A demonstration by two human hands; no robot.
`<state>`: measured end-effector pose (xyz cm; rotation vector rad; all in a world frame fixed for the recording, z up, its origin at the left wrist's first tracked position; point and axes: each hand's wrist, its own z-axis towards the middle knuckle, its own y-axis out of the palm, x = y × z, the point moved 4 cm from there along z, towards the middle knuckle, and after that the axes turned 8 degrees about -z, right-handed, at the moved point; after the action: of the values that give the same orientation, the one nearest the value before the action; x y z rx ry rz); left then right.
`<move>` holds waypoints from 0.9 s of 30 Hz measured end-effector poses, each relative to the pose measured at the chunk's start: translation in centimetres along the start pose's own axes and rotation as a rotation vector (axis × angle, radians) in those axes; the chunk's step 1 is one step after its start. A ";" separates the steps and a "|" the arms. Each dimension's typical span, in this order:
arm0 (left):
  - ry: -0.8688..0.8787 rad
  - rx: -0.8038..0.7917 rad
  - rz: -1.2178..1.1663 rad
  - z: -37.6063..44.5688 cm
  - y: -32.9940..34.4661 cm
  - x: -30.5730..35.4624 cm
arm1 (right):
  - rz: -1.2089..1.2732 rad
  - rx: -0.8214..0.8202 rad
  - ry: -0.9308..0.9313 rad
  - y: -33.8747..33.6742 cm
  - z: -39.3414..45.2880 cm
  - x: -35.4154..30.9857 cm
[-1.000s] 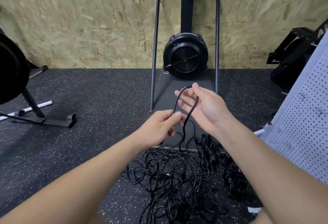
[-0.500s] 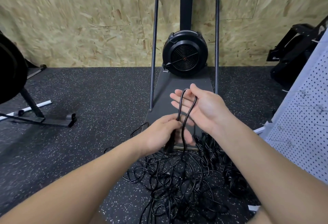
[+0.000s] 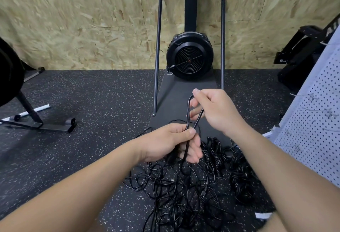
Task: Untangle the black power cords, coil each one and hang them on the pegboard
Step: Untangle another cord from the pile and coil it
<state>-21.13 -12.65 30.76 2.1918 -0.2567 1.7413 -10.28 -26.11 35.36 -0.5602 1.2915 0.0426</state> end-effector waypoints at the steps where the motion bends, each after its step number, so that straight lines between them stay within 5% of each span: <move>1: 0.006 0.019 -0.020 0.1 0.0 -0.1 | -0.004 0.006 -0.011 0.1 0.1 0.0; 7: 0.144 0.258 -0.196 1.3 -1.5 -0.6 | 0.213 -0.139 0.218 2.2 0.0 2.1; 12: 0.286 0.404 -0.298 1.2 -4.2 1.0 | -0.169 -0.703 0.239 6.3 -3.0 6.1; 15: 0.323 0.475 -0.316 1.0 -5.3 1.8 | -0.400 -0.856 0.187 7.7 -4.4 7.7; 22: 0.349 0.788 -0.218 0.5 -9.7 1.6 | -0.365 -0.730 0.106 5.7 -4.5 5.5; 27: 0.297 0.928 0.011 -0.2 -11.0 0.9 | -0.298 -0.490 -0.087 4.0 -3.9 1.8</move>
<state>-17.36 -2.30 30.06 2.3839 0.7610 2.4754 -14.63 -24.79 31.59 -1.1532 1.1016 0.1366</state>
